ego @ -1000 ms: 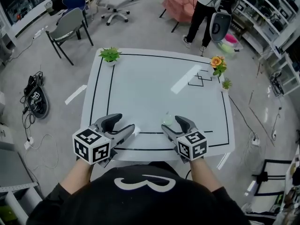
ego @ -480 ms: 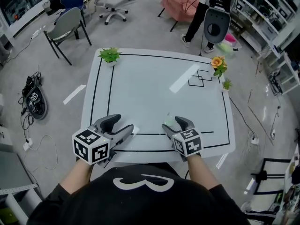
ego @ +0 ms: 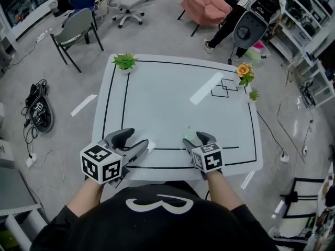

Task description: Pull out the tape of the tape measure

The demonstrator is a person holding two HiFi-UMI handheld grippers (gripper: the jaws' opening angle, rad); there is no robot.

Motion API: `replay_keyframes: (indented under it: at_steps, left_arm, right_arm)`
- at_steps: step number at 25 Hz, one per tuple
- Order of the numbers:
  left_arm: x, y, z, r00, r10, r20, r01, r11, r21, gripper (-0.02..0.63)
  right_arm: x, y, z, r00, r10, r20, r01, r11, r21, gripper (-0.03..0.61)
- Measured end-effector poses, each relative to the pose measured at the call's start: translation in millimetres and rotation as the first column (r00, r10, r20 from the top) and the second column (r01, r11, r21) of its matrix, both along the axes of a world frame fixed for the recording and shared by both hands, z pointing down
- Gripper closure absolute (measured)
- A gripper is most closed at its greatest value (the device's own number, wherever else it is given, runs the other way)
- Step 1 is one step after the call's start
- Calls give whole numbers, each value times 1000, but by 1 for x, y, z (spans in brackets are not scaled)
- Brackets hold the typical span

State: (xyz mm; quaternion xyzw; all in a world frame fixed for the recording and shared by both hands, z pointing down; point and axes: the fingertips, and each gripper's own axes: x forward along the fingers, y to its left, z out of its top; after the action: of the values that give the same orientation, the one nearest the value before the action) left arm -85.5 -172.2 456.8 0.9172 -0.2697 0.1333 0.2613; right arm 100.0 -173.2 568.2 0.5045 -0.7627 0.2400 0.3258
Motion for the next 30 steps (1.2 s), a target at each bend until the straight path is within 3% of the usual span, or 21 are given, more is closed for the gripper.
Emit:
replay_keyframes:
  at_steps: [4, 12, 19, 25, 30]
  left_arm:
    - [-5, 2, 2, 1000, -8, 4, 8, 1000, -3, 365]
    - [-16, 3, 4, 999, -32, 4, 32, 999, -8, 365]
    - [-19, -1, 1, 999, -31, -4, 31, 999, -9, 365]
    - [-16, -8, -3, 1000, -18, -17, 18, 1000, -10, 365]
    - [-17, -14, -8, 1000, 18, -11, -18, 1000, 14, 365]
  right_arm:
    - [0, -2, 0, 1000, 1, -6, -1, 1000, 6, 360]
    - [-2, -2, 0, 1000, -6, 2, 6, 1000, -8, 364]
    - [-6, 2, -15, 997, -19, 76, 20, 1000, -7, 364]
    - [-19, 3, -54, 973, -96, 209, 85, 994, 62, 364]
    - [-43, 9, -92, 934, -229, 273, 197, 970, 142, 364]
